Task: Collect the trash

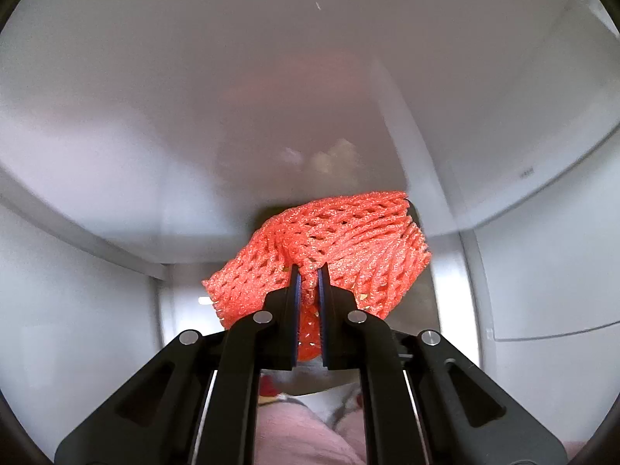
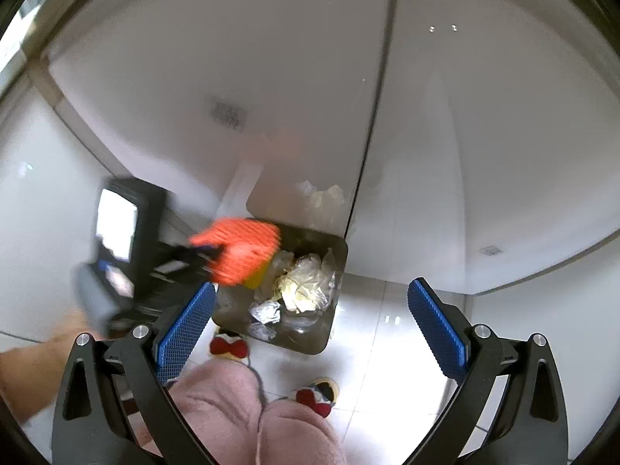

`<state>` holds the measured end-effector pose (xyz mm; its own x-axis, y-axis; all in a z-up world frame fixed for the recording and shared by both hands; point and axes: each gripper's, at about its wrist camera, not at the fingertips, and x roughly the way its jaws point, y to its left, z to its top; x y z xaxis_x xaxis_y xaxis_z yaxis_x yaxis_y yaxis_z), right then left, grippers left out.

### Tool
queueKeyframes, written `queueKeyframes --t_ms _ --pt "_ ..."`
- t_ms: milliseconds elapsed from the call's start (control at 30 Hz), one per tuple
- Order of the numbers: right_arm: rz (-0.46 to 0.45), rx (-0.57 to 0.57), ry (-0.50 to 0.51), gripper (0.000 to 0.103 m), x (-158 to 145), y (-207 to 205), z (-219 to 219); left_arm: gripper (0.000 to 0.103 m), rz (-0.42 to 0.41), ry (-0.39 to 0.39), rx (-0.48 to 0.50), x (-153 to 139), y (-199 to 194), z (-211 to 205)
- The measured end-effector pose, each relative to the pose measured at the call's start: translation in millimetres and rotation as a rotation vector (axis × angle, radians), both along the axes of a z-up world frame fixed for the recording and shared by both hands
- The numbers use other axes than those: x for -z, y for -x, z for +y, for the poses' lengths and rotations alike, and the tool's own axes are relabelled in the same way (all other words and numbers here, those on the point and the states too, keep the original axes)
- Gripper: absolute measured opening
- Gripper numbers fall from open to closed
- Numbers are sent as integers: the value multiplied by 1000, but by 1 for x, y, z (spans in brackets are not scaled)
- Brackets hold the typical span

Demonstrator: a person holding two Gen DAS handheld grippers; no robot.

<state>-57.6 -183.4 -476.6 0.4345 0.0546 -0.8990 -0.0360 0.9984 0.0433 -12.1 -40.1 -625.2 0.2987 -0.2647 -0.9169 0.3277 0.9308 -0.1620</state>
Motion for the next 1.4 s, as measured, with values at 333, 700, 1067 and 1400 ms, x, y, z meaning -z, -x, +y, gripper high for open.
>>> queueKeyframes --t_ms 333,700,1067,1400 --pt "-6 57 -72 100 -27 15 -30 47 127 -49 64 33 -33 -32" --pt "-81 71 -105 100 -102 17 -50 95 52 -27 -28 -115 -11 -24" --pt "-232 64 -74 100 -202 7 -38 95 -111 41 -95 -311 17 12" --pt "-374 148 -71 100 -306 11 -35 95 -389 -2 -114 -468 23 46"
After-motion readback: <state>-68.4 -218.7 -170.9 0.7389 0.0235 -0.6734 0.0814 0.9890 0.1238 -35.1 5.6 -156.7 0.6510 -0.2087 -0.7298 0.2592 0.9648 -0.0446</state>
